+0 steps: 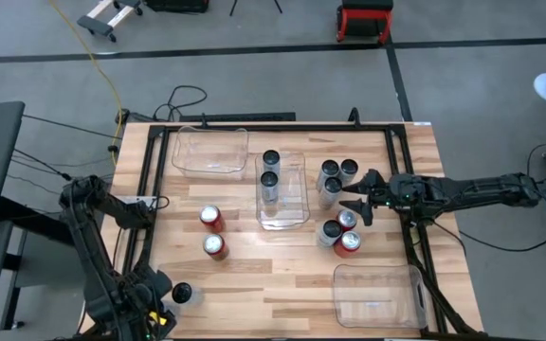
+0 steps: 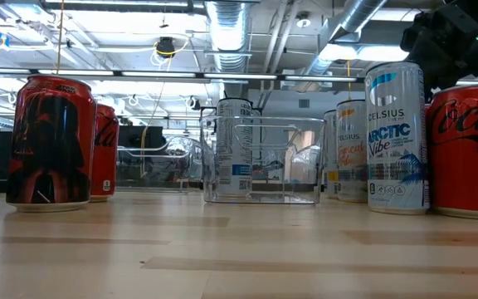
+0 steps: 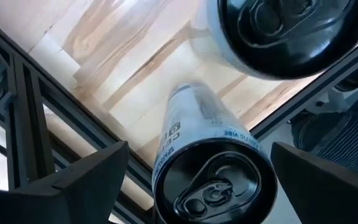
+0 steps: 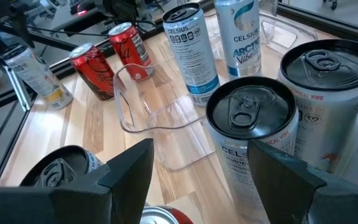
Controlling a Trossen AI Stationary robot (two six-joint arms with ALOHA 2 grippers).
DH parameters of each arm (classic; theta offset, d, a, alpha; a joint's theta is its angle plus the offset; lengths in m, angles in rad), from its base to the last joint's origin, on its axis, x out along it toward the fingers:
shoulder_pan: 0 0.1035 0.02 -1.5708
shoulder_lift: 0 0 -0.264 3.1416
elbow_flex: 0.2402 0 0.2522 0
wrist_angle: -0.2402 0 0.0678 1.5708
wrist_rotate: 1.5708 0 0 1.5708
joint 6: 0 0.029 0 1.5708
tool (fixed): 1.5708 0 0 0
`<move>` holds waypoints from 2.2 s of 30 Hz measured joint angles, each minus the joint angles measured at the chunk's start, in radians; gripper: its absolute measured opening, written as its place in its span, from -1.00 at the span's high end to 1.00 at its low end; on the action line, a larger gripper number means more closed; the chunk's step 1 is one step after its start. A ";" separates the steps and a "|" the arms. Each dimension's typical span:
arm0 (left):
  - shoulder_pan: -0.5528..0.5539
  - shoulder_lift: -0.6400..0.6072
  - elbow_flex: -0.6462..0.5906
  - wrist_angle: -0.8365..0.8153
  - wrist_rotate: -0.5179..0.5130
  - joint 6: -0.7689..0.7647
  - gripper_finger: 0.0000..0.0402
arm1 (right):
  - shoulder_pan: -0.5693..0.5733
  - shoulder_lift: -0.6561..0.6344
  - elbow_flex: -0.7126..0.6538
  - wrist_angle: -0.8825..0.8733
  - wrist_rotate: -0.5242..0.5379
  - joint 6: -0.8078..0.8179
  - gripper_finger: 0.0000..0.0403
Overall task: Sort soda cans
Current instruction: Put the white blue soda can into the middle transparent bin
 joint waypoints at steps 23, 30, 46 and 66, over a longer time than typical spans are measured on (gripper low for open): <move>0.083 -0.002 0.105 -0.077 0.003 0.108 -0.28 | 0.017 -0.047 0.000 0.000 0.000 0.025 -0.39; 0.109 -0.003 0.295 -0.274 0.001 0.097 -0.28 | 0.100 -0.121 0.000 -0.017 0.000 0.025 -0.39; 0.249 -0.052 0.388 -0.292 -0.183 0.337 -0.28 | 0.197 -0.166 0.000 -0.083 0.073 0.051 -0.39; 0.519 -0.076 0.388 -0.287 -0.408 0.776 -0.28 | 0.203 -0.165 0.000 -0.081 0.079 0.054 -0.39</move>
